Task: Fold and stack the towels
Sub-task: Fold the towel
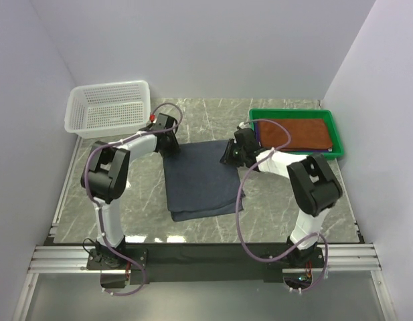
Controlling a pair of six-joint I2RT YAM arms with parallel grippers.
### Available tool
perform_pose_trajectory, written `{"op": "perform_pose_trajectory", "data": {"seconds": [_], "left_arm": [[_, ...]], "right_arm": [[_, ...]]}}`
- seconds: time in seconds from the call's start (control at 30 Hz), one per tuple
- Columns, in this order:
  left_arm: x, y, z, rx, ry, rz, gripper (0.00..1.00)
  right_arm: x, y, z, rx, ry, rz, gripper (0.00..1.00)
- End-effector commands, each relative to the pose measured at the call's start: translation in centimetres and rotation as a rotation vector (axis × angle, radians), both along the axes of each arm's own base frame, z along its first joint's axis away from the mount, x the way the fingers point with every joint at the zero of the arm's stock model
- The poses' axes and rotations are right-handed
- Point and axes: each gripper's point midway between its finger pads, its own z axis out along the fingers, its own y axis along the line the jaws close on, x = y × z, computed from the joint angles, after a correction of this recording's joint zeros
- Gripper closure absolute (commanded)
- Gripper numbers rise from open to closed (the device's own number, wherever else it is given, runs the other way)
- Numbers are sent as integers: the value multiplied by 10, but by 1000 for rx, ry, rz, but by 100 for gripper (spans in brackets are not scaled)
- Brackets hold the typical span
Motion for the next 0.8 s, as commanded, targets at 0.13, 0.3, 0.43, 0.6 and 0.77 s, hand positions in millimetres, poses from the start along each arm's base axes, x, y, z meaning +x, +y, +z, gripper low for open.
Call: {"op": "perform_pose_trajectory", "data": {"seconds": [0.13,0.3,0.43,0.6,0.77], "left_arm": [[40,5,-12,12,-2,-16,56],[68,7,-19,-20,-9,-20,53],[85,6,5,-36,-66,-39,50],[66,4,89,-128,-215,-17,38],[5,13,160,-190,-340,50,14]], "right_arm": [[52,-3,-17,14,27,-84,68],[83,-8,-29,16,59,-127,68],[111,-8,-3,11,-7,-117,67],[100,-6,62,63,-136,-58,65],[48,-26,97,94,-186,-79,46]]}}
